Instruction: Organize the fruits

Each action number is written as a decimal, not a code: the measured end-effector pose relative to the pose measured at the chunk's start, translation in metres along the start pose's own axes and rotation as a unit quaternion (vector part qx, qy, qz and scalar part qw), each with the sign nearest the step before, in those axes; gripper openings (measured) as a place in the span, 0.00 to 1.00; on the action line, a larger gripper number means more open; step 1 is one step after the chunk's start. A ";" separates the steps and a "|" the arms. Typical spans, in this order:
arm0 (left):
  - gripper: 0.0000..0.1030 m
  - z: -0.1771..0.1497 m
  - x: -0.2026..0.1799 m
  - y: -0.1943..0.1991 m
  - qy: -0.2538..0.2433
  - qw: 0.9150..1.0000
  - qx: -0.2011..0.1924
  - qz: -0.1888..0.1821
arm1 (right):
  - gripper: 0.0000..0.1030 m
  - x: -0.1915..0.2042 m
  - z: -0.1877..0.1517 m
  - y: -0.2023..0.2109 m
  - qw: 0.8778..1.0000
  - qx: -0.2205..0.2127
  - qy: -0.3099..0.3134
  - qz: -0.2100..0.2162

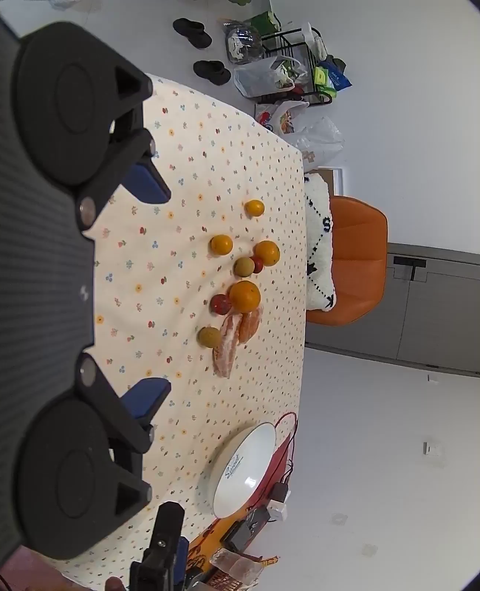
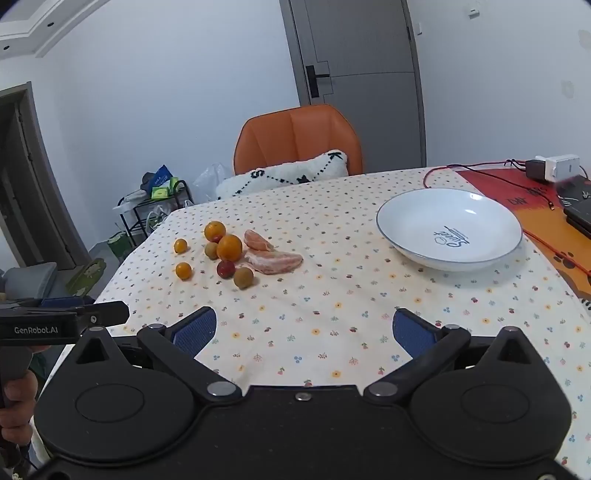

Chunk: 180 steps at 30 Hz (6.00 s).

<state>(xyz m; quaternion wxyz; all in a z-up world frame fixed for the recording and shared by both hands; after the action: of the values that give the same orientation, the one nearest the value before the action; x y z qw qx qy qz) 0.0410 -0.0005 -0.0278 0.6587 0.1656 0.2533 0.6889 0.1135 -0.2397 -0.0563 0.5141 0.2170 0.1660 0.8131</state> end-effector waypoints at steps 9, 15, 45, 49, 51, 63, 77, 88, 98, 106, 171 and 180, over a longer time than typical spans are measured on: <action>0.97 0.000 0.002 0.004 -0.002 1.000 0.001 0.002 | 1.00 -0.003 -0.001 0.000 1.000 -0.001 0.004 -0.004; 0.97 -0.001 0.000 0.003 -0.002 1.000 0.002 0.001 | 1.00 0.001 0.001 0.005 1.000 0.000 0.008 -0.010; 0.97 0.002 -0.003 0.009 -0.002 1.000 -0.006 -0.001 | 1.00 -0.005 0.000 0.013 1.000 0.000 0.004 -0.021; 0.97 0.002 -0.003 0.009 -0.002 1.000 -0.007 -0.001 | 1.00 -0.004 0.001 0.013 1.000 -0.001 0.004 -0.022; 0.97 0.002 -0.003 0.009 -0.002 1.000 -0.007 -0.001 | 1.00 -0.004 0.001 0.013 1.000 -0.001 0.004 -0.021; 0.97 0.002 -0.003 0.010 -0.002 1.000 -0.008 0.000 | 1.00 -0.004 0.001 0.014 1.000 -0.001 0.004 -0.022; 0.97 0.004 0.004 0.019 -0.001 1.000 -0.013 0.002 | 1.00 0.003 0.008 0.019 1.000 -0.006 0.009 -0.021; 0.97 0.005 0.005 0.020 -0.001 1.000 -0.014 0.002 | 1.00 0.003 0.009 0.018 1.000 -0.010 0.004 -0.021; 0.97 0.019 0.000 0.016 -0.014 1.000 -0.018 0.001 | 1.00 0.003 0.013 0.007 1.000 -0.004 0.006 -0.016; 0.95 0.030 0.001 -0.014 -0.014 1.000 -0.016 0.005 | 1.00 0.001 0.021 -0.022 1.000 -0.003 0.000 0.022; 0.21 0.034 0.047 -0.090 0.046 0.998 -0.007 0.035 | 0.23 0.044 0.023 -0.156 0.989 0.070 0.008 0.128; 0.21 0.024 0.036 -0.057 0.055 0.997 -0.027 0.054 | 0.23 0.043 0.023 -0.127 0.989 0.049 0.018 0.139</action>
<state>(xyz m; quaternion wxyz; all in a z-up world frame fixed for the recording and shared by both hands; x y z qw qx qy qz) 0.0984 0.0385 -0.0447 0.6101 0.1225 0.2613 0.7379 0.2060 -0.1468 -0.0915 0.3822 0.2483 0.1830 0.8711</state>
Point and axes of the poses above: each gripper's, at about its wrist camera, not at the fingertips, and y roughly against the way its jaws point, x to its left, z to its top, the point moved 5 cm from there along -y, roughly the way its jaws point
